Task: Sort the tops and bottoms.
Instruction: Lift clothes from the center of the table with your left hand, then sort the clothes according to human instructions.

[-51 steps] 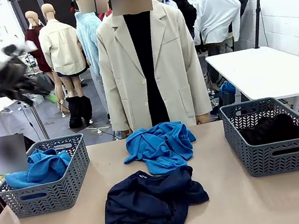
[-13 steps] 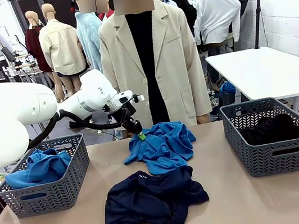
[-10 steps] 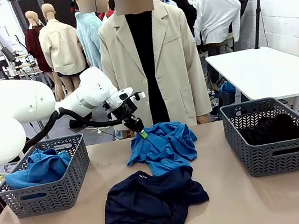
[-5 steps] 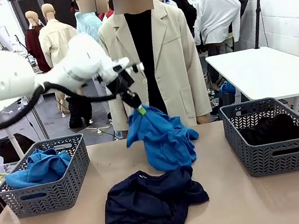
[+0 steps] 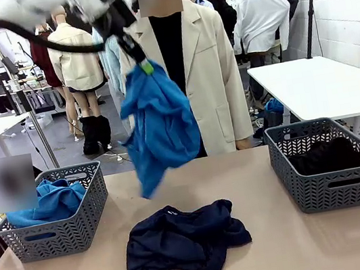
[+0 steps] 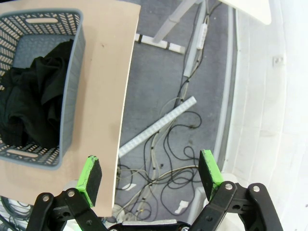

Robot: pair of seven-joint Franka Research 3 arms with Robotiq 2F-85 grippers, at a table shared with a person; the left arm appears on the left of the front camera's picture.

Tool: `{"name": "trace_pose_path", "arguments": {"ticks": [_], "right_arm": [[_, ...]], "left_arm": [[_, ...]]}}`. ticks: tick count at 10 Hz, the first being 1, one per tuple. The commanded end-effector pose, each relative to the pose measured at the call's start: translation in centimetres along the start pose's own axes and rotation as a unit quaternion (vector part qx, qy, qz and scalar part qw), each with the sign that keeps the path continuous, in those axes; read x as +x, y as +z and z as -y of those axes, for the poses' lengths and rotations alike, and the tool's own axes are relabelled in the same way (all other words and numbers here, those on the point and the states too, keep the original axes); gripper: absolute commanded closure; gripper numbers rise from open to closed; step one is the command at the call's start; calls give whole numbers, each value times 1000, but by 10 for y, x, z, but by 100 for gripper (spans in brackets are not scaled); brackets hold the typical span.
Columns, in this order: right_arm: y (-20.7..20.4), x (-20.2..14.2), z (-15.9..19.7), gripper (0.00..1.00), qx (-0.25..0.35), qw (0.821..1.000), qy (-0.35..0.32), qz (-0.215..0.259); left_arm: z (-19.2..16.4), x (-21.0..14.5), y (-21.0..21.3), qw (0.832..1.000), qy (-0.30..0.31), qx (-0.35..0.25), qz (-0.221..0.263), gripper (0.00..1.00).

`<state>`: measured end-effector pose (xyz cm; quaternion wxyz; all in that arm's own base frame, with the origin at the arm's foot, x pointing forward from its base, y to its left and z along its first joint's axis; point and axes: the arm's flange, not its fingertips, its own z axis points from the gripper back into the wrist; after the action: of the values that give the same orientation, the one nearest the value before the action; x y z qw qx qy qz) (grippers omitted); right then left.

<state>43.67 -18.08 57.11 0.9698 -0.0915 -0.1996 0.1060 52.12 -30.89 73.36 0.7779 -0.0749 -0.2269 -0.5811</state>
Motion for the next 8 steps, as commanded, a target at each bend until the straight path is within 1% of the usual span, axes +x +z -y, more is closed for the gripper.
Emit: {"name": "trace_pose_path", "arguments": {"ticks": [1, 2, 3, 5, 6, 7, 8], "right_arm": [[0, -2, 1, 0, -4, 1000, 8, -6], [0, -2, 1, 0, -4, 1000, 8, -6], [0, -2, 1, 0, -4, 1000, 8, -6], [0, -2, 1, 0, -4, 1000, 8, -6], [0, -2, 1, 0, -4, 1000, 8, -6], [0, -2, 1, 0, -4, 1000, 8, -6], [0, -2, 1, 0, -4, 1000, 8, -6]], "left_arm": [[23, 25, 41, 998, -10, 62, -14, 100], [40, 41, 68, 995, -13, 95, -15, 100], [56, 54, 93, 993, -15, 112, -10, 100], [90, 73, 136, 986, -23, 162, 9, 100], [105, 73, 148, 984, -28, 177, 22, 100], [114, 63, 148, 984, -54, 166, 19, 100], [103, 61, 137, 987, -31, 156, 23, 100]]}}
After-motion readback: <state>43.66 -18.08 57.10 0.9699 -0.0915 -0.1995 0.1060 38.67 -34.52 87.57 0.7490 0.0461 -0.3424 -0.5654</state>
